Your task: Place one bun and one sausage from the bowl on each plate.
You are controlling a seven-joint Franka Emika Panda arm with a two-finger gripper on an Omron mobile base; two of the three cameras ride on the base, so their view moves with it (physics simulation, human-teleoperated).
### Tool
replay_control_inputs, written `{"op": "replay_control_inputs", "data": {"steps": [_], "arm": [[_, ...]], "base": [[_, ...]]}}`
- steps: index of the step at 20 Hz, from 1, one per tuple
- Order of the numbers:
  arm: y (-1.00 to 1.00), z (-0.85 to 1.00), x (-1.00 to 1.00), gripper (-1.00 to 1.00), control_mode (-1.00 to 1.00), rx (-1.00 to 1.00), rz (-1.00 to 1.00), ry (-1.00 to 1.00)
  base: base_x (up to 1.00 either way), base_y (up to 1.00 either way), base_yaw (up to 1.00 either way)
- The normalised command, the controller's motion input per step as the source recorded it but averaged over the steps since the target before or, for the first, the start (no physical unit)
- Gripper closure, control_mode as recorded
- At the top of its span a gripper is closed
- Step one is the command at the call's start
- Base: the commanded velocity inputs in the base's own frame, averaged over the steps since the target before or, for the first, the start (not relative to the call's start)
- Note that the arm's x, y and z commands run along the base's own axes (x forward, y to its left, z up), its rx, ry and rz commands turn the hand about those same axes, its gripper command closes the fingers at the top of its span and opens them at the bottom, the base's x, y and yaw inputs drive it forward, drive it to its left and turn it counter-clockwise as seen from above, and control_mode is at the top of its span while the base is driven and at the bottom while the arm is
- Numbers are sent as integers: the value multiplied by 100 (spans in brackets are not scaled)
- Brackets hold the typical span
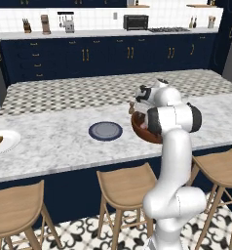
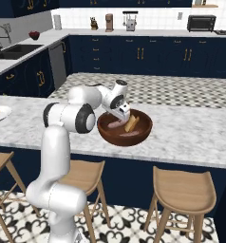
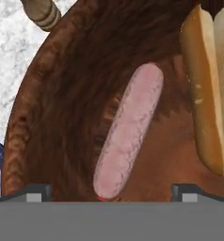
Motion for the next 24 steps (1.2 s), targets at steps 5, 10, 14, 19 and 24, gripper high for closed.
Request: {"op": "replay_control_inputs", "data": {"steps": [5, 10, 14, 19, 24], "arm": [[0, -48, 36, -100, -100, 2, -1, 0], [5, -44, -2, -100, -100, 0, -4, -1], [16, -41, 0, -100, -100, 0, -8, 0], [9, -38, -2, -100, -100, 1, -10, 0], [-8, -30, -19, -100, -100, 2, -11, 0]], "base": [[0, 0, 0], [0, 0, 0], [0, 0, 0], [0, 0, 0], [0, 0, 0]]}}
